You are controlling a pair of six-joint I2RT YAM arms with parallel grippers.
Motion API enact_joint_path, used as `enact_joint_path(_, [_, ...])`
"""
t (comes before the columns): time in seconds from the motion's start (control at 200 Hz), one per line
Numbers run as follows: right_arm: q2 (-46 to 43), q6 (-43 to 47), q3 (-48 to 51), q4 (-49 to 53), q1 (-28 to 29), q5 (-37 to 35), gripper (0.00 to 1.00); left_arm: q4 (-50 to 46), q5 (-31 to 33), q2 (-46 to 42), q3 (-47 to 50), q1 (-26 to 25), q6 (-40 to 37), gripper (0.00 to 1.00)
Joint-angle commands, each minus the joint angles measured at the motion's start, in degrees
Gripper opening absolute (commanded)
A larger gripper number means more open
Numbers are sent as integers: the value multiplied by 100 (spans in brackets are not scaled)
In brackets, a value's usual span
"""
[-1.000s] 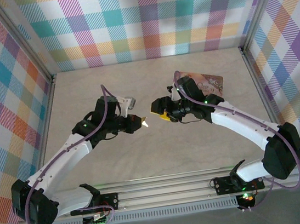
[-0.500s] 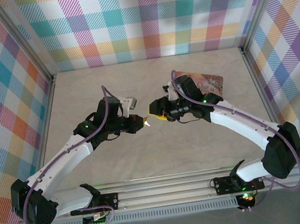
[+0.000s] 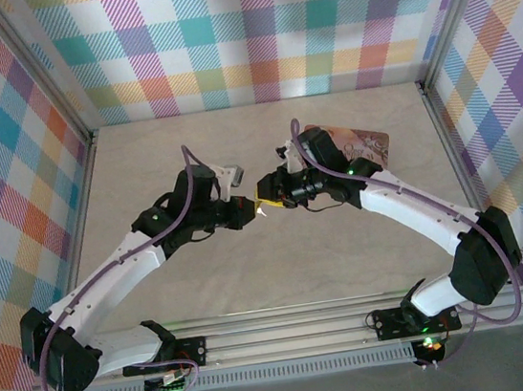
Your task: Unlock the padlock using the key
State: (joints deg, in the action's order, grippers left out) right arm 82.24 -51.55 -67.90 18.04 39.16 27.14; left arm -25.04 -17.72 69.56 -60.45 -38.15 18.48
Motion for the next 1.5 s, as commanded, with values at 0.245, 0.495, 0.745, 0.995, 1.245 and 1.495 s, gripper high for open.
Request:
enact_joint_path(0.245, [-32, 232, -80, 194, 47, -71, 0, 65, 247, 286, -413, -183, 86, 0])
enact_joint_path(0.495, [-487, 483, 418, 67, -31, -560, 0, 273, 119, -7, -150, -201, 86, 0])
enact_joint_path(0.745, [-660, 1344, 145, 628, -393, -431, 0, 280, 398, -465, -88, -167, 182, 42])
enact_joint_path(0.995, [-706, 2347, -339, 1266, -913, 774, 0, 1546, -1411, -259, -144, 36, 646, 52])
enact_joint_path(1.245, [-1003, 2887, -391, 1531, -1150, 2011, 0, 2204, -2546, 401, -306, 46, 1017, 49])
enact_joint_path(1.495, [-1234, 2831, -316, 1558, -1318, 2415, 0, 2824, -2745, 513, -130, 62, 1230, 43])
